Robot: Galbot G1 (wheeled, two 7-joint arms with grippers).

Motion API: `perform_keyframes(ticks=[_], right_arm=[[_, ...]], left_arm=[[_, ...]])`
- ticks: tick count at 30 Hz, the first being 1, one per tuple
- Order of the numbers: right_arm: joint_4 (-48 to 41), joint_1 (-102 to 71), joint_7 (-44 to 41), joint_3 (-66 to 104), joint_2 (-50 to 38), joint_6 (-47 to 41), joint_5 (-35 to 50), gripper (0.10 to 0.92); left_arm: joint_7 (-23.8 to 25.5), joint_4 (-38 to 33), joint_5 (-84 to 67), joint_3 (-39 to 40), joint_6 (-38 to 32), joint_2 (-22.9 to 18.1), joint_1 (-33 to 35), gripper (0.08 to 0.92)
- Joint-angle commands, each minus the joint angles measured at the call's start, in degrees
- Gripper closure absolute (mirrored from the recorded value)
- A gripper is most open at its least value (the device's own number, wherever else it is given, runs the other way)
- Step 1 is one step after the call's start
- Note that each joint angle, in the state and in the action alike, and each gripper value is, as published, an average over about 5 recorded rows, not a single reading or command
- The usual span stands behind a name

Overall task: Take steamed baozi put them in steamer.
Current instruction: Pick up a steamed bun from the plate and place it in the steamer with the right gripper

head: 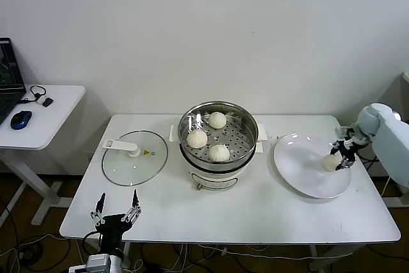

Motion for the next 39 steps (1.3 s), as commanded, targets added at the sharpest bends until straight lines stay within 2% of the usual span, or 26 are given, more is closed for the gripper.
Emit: perform_keyframes(ticks=[1, 17, 24, 30, 39], right_arm=[[9.5, 6.3, -0.9, -10.6, -4.4, -3.0, 13.2, 0.414], [23.4, 29.4, -0.9, -32.2, -6.5, -13.8, 40.3, 0.414], [30.8, 40.3, 0.4, -42.6, -4.6, -18.7, 49.6, 0.414], [33.8, 44.6, 1.8, -47.2, -0.6, -22.1, 54.3, 0.414], [34.0, 43.0, 3.0, -49.5, 5.8, -23.9, 54.4, 0.418]], left_arm=[[0.0, -0.1, 0.3, 0.0, -0.2, -0.2, 0.0, 0.177], [-0.2, 0.0, 2.4, 1.5, -0.7, -0.7, 0.0, 0.177], [-0.7, 0.2, 3.6, 2.7, -0.5, -0.6, -0.2, 0.177], [-0.9, -0.3, 4.3, 3.4, -0.5, -0.5, 0.0, 0.177], [-1.3, -0.5, 5.0, 3.3, 0.1, -0.1, 0.1, 0.177]])
